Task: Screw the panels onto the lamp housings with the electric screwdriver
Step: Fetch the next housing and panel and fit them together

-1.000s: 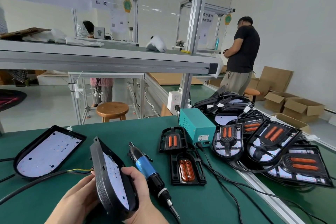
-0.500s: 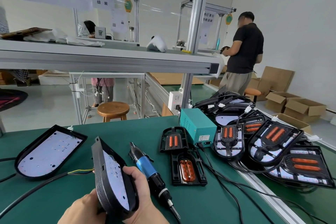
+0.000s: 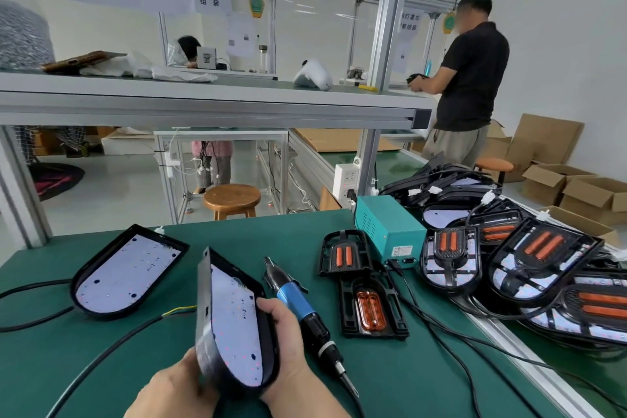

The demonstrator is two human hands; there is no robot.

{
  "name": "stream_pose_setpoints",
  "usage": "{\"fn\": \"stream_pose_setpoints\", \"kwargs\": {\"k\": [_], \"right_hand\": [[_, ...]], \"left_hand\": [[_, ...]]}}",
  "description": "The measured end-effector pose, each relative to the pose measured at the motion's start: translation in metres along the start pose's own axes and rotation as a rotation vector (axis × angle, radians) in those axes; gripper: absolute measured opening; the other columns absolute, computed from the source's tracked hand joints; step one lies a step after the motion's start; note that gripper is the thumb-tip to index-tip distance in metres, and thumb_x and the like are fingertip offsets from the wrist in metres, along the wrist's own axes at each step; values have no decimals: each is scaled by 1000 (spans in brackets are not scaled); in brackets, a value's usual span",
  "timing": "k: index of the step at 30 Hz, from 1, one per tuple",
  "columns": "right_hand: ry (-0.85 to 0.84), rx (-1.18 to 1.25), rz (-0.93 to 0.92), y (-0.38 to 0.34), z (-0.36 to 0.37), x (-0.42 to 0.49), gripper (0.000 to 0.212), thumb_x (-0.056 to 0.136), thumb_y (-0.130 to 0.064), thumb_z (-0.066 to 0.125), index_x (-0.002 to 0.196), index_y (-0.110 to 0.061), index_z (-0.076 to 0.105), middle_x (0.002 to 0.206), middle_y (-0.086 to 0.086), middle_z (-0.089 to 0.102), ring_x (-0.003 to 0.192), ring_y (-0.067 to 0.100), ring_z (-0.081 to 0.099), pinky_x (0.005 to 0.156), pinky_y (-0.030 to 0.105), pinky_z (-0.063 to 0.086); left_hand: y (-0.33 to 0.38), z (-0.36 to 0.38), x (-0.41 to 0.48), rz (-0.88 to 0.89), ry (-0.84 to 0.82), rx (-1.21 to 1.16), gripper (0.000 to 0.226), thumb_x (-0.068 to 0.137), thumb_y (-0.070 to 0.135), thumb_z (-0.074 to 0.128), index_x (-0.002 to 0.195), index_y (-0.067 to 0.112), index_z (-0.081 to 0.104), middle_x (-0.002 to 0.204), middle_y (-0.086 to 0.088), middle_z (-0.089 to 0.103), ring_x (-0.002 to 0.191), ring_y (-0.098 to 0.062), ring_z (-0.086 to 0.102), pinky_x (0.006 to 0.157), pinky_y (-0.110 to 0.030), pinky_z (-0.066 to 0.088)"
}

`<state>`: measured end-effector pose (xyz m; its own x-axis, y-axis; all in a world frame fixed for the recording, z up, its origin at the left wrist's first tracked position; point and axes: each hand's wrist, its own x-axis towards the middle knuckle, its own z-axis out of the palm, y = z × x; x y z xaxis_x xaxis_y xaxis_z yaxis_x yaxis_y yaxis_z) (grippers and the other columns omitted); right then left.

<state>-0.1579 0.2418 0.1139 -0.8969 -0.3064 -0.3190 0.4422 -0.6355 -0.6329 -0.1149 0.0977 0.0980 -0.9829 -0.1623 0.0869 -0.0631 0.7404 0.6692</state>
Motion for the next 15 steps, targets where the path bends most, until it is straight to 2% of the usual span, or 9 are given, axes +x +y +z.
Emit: {"fn": "stream_pose_setpoints", "kwargs": {"k": [1, 2, 4, 6, 7, 10, 11, 13, 15], "right_hand": [[22, 4, 2, 1, 0, 0, 24, 81, -27, 62, 74, -7, 75, 82, 13, 72, 65, 29, 68, 60, 27, 55], [39, 2, 3, 1, -1, 1, 25, 81, -28, 63, 75, -8, 76, 84, 14, 72, 65, 29, 68, 60, 28, 55], [36, 40, 16, 2, -4, 3, 25, 79, -28, 65, 75, -7, 77, 84, 14, 73, 63, 30, 68, 60, 29, 56], [32, 67, 21, 2, -4, 3, 23, 76, -28, 67, 74, -8, 77, 83, 13, 73, 62, 29, 68, 60, 29, 55], [31, 74, 20, 3, -5, 3, 22, 75, -28, 68, 75, -8, 76, 84, 13, 72, 63, 29, 68, 61, 29, 55], [28, 82, 21, 4, -5, 3, 22, 72, -27, 70, 80, -7, 76, 86, 13, 71, 65, 30, 68, 63, 29, 56], [27, 95, 18, 4, -5, 3, 22, 71, -26, 70, 80, -7, 76, 86, 13, 71, 66, 30, 68, 63, 30, 56], [16, 117, 21, 4, -5, 3, 24, 72, -25, 69, 82, -5, 76, 87, 15, 72, 66, 31, 69, 63, 31, 57], [16, 131, 30, 4, -6, 4, 25, 76, -25, 67, 86, -4, 76, 92, 16, 73, 69, 33, 71, 64, 33, 58]], "left_hand": [[6, -4, -2, -12, 44, -65, 17, 99, 21, 50, 104, 35, 57, 109, -3, 66, 108, -22, 59, 96, -24, 45], [15, -8, -1, -41, 47, -11, 17, 96, 29, 54, 89, 44, 52, 98, 4, 66, 98, -20, 60, 86, -25, 47], [20, -16, -1, -31, 28, 112, 16, 89, 42, 60, 77, 47, 50, 80, 13, 61, 81, -16, 58, 71, -23, 48], [20, -25, -5, -40, 120, 136, 8, 86, 41, 67, 85, 36, 61, 83, 7, 65, 81, -21, 60, 72, -27, 51], [18, -27, -2, -19, 221, 159, 9, 84, 34, 71, 87, 28, 64, 87, -1, 66, 83, -27, 61, 75, -33, 52], [-7, -34, 15, -65, 535, 322, 25, 70, 10, 76, 92, 3, 68, 94, -27, 63, 89, -46, 57, 80, -52, 47], [-13, -40, 22, -93, 540, 335, 30, 67, 5, 77, 95, -1, 67, 96, -31, 62, 91, -50, 56, 83, -57, 45], [-21, -50, 32, -144, 488, 246, 28, 70, -4, 76, 96, 1, 66, 93, -30, 65, 89, -49, 60, 85, -62, 48], [-19, -54, 31, -125, 490, 126, 21, 80, 11, 71, 100, 15, 65, 86, -20, 68, 82, -41, 64, 79, -56, 53]]}}
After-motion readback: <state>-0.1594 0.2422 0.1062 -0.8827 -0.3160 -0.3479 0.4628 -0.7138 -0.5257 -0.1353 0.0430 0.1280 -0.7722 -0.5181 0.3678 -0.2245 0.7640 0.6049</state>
